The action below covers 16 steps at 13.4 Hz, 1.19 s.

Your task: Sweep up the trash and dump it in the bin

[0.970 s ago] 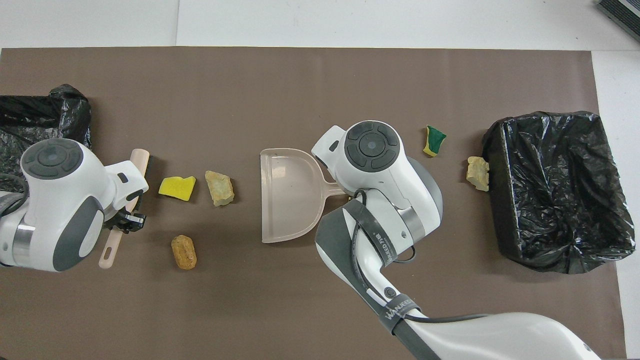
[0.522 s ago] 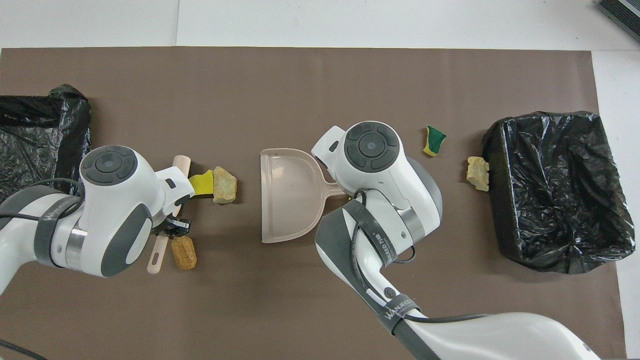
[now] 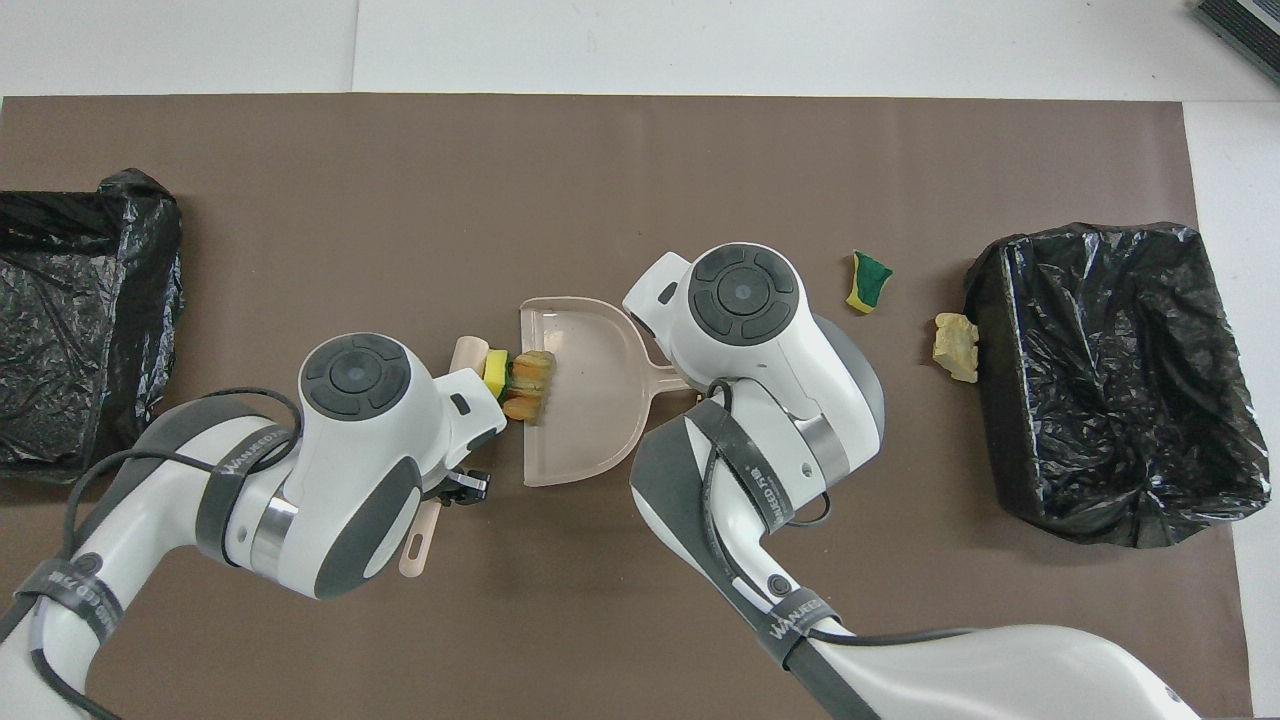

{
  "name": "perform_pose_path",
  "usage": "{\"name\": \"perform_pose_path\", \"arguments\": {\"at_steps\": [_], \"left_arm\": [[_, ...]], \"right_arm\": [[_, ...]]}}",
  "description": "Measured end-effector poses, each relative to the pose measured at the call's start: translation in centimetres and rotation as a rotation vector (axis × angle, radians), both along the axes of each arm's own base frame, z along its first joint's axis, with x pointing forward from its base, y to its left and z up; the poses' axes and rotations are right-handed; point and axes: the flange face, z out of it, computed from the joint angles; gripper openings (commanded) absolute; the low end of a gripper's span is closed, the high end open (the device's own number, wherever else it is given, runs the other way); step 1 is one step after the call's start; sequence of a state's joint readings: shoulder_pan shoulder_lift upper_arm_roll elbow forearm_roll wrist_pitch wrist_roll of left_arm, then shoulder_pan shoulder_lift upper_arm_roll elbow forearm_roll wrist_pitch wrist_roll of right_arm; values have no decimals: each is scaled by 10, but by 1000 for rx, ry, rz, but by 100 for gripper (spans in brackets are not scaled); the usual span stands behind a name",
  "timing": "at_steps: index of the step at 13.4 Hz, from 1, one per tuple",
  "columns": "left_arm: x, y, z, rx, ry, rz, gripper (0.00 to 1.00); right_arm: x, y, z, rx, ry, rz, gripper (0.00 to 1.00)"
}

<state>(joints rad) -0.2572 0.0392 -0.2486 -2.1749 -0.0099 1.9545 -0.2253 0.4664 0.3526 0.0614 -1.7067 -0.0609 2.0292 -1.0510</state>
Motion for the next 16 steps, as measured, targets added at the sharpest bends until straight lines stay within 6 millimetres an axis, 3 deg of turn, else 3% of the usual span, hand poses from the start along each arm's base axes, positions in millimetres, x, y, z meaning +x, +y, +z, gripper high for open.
{"name": "perform_pose_path", "arguments": {"at_steps": [4, 7, 10, 13, 16], "left_arm": [[-25, -52, 5, -73, -17, -38, 0], [-34, -70, 13, -94, -9, -51, 0], [-40, -58, 34, -39, 49, -19, 0], [-50, -32, 54, 48, 94, 106, 0], [-53, 12, 76, 94, 107, 218, 0]], "right_arm": [[0, 0, 0, 0, 0, 0, 0], [0, 0, -1, 0, 0, 0, 0], [0, 0, -3, 6, -10, 0, 0], [0, 0, -5, 9, -14, 1, 0], [0, 0, -5, 9, -13, 2, 0]]}}
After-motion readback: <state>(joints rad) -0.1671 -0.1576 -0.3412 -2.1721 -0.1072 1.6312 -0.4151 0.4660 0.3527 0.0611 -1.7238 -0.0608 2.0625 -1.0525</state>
